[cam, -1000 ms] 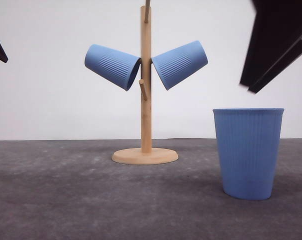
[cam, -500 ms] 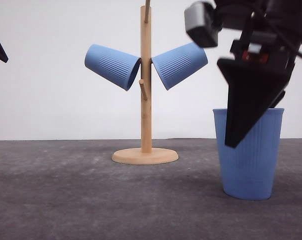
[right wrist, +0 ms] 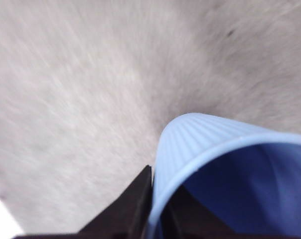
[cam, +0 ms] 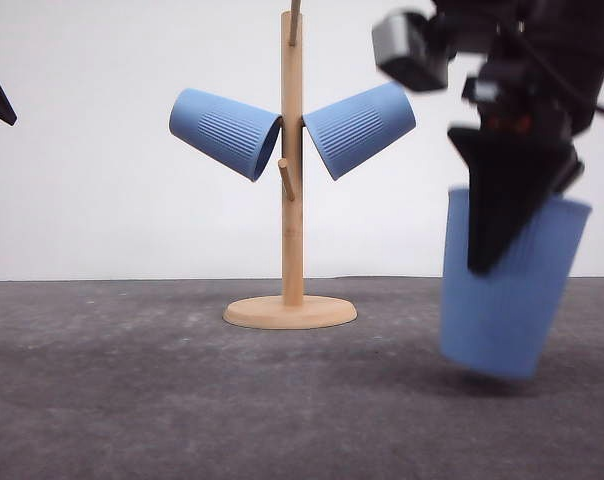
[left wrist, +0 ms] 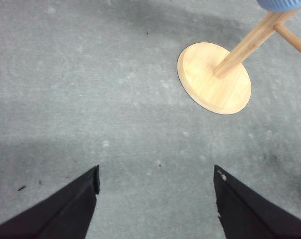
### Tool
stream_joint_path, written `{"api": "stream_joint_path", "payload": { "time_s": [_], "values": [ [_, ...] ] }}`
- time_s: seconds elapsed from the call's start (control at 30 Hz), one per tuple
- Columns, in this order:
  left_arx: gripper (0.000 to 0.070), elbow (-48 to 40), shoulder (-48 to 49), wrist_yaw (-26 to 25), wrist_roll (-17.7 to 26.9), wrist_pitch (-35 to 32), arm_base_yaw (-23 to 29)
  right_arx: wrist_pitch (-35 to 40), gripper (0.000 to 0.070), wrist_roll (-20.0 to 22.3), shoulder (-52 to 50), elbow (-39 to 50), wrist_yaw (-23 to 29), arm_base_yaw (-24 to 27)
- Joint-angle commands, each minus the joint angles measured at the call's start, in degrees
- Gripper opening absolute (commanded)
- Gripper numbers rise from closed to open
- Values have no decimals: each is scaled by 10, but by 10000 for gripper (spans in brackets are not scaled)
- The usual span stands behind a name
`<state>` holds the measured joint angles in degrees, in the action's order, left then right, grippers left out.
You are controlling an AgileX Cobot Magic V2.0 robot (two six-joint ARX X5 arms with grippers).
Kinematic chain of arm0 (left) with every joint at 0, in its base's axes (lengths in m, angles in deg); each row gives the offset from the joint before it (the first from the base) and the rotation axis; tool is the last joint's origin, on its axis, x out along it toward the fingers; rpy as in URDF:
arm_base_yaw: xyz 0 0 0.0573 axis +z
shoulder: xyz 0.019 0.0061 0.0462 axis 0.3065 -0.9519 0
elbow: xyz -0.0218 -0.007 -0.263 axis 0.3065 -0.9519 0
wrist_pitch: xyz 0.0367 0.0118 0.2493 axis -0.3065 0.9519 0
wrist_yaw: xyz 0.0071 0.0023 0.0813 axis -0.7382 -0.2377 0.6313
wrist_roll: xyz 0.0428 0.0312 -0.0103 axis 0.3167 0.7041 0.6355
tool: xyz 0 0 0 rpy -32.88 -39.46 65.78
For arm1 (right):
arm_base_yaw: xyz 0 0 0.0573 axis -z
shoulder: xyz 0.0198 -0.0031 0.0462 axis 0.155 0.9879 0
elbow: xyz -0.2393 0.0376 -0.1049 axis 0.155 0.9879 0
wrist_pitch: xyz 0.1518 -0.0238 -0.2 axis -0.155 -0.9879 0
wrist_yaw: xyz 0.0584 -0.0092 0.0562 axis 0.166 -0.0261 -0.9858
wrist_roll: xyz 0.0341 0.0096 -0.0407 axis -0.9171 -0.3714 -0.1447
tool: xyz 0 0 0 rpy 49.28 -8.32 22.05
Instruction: Place three cups
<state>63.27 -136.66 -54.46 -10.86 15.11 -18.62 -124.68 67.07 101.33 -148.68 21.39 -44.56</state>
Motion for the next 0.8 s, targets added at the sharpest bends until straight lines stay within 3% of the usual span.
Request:
{"api": "stream_joint_path", "payload": {
  "time_s": [0.0,0.17,0.27,0.47,0.53,0.63,0.77],
  "values": [
    [432,4,-4,-7,-1,-2,-1,4,4,-46,-13,-23,-6,-4],
    [434,5,-4,-80,-40,2,0,5,3,-127,-54,-50,-49,1],
    [435,5,-4,-156,-91,-3,0,26,4,-182,-70,-60,-98,3],
    [441,5,-4,-306,-215,-47,0,136,3,-257,-80,-60,-199,3],
    [481,5,-4,-351,-255,-74,0,179,3,-280,-80,-60,-216,3],
    [596,5,-4,-403,-300,-108,-1,240,4,-311,-80,-60,-239,3],
    [613,5,-4,-438,-329,-137,-7,319,4,-358,-79,-60,-290,2]
  ]
}}
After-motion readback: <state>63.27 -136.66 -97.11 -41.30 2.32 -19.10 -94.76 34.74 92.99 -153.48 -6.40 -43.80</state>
